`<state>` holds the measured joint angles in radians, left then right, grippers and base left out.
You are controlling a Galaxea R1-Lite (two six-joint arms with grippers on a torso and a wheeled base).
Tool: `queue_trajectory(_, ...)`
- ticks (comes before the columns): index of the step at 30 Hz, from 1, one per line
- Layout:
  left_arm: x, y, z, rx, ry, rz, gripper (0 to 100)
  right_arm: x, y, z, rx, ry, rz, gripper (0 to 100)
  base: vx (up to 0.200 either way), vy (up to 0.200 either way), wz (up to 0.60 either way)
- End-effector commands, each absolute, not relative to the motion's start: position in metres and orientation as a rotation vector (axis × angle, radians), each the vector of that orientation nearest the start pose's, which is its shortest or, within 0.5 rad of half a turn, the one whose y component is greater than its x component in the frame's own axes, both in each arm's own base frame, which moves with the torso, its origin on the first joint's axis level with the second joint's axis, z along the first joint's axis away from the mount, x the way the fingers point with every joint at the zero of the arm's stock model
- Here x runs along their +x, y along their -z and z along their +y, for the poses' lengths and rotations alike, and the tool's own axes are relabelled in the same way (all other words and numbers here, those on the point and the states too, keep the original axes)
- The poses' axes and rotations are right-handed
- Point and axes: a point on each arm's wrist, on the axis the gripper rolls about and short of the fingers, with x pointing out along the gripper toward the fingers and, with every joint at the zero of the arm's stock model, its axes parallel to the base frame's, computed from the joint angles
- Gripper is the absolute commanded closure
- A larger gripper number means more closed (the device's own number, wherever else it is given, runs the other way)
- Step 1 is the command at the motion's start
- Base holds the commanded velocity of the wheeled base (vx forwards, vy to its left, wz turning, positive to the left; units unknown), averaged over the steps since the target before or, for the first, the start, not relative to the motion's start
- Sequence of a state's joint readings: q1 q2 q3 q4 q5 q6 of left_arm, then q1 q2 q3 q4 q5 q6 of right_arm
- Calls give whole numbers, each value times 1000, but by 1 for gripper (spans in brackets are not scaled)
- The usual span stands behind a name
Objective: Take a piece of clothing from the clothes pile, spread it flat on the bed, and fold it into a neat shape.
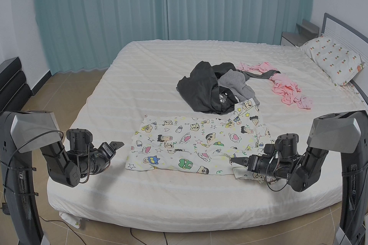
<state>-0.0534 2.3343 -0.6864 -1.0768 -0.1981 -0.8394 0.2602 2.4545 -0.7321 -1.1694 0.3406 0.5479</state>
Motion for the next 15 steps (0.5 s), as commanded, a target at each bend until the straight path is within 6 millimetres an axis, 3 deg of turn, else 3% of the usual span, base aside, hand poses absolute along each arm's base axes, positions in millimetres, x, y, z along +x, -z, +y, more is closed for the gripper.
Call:
queue_trajectory(1, 354, 20, -23, -852, -11, 644, 0, 371, 68, 100, 535, -352, 709, 0, 0, 0, 0)
queue_trajectory(10, 354, 20, -23, -856, -1, 626, 0, 381, 63, 94, 548, -332, 612, 0, 0, 0, 0)
queue_trajectory(15, 356, 18, -21, -863, -3, 617, 0, 374, 48, 90, 613, -337, 549, 0, 0, 0, 0)
